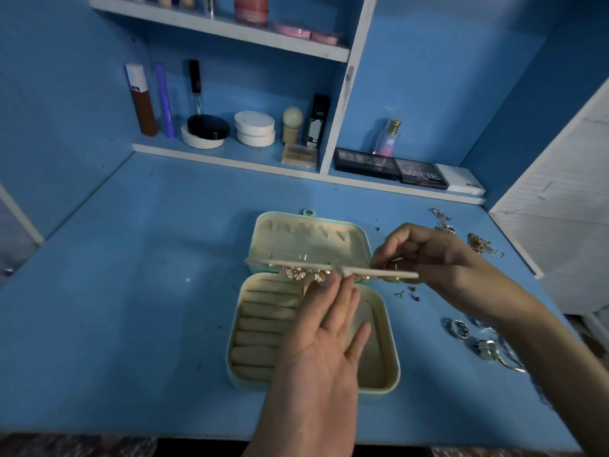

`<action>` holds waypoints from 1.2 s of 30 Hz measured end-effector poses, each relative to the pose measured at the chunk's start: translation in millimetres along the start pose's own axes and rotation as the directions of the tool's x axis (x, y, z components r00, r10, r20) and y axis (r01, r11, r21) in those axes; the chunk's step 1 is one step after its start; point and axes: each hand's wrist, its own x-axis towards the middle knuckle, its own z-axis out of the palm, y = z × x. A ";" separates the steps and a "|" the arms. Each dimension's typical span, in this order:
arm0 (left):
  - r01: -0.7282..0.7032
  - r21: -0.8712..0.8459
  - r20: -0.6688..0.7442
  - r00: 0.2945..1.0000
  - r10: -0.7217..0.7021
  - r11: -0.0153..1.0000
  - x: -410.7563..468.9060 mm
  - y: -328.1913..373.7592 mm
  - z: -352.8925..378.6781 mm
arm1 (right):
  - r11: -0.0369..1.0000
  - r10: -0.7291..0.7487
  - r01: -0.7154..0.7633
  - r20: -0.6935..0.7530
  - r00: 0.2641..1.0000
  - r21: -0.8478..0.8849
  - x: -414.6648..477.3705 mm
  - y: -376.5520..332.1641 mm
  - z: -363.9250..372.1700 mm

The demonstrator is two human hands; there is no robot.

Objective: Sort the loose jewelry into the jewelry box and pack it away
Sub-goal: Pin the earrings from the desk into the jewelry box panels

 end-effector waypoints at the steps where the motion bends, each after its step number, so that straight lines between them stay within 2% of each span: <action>1: 0.001 0.020 -0.034 0.999 -0.001 1.000 0.4 1.5 4.3 | 1.000 -0.007 0.008 -0.033 0.999 0.020 0.9 1.8 1.6; 4: -0.005 0.013 -0.121 0.993 0.006 1.000 3.6 5.4 14.1 | 0.998 -0.020 0.027 -0.135 0.991 0.057 3.6 5.6 4.5; 11: 0.031 -0.019 -0.174 0.984 -0.034 0.999 12.5 13.6 16.8 | 0.984 -0.008 0.052 -0.252 0.968 0.168 13.3 9.5 9.3; 12: 0.020 0.002 -0.180 0.984 -0.019 1.000 13.2 16.6 14.5 | 0.984 -0.010 0.056 -0.261 0.965 0.169 14.6 9.9 9.3; 14: -0.047 0.149 -0.157 0.985 0.071 0.988 13.4 26.2 9.4 | 0.983 -0.010 0.061 -0.289 0.957 0.171 17.5 10.3 9.9; 16: -0.203 0.396 -0.090 0.962 0.258 0.896 15.5 40.3 6.0 | 0.983 0.004 0.054 -0.320 0.947 0.174 20.4 10.5 10.9; 17: -0.306 0.509 -0.057 0.921 0.386 0.805 20.2 48.3 2.7 | 0.984 0.014 0.046 -0.330 0.944 0.173 21.7 10.7 11.4; 19: -0.463 0.669 0.005 0.786 0.619 0.582 36.1 65.7 -6.6 | 0.986 0.032 0.026 -0.341 0.939 0.164 23.5 11.2 11.6; 21: -0.476 0.772 0.047 0.704 0.709 0.422 57.1 82.0 -18.5 | 0.990 0.051 0.000 -0.356 0.933 0.142 24.8 12.2 11.4; 23: -0.436 0.823 0.073 0.717 0.693 0.365 76.1 91.5 -30.4 | 0.994 0.063 -0.024 -0.374 0.925 0.108 26.4 13.7 11.5; 27: -0.419 0.817 0.131 0.804 0.581 0.396 92.0 93.7 -46.8 | 0.993 0.092 -0.058 -0.372 0.924 0.100 28.1 16.5 11.5; 32: -0.406 0.782 0.104 0.832 0.544 0.472 96.7 93.9 -49.9 | 0.992 0.121 -0.102 -0.349 0.929 0.072 25.3 16.7 1.5; 34: -0.407 0.778 0.086 0.824 0.560 0.479 96.3 93.5 -48.3 | 0.987 0.099 -0.137 -0.367 0.925 -0.081 23.0 20.8 -7.1; 36: -0.413 0.772 0.089 0.823 0.561 0.483 96.0 92.9 -47.6 | 0.916 0.025 -0.177 -0.389 0.921 -0.359 18.9 26.4 -17.3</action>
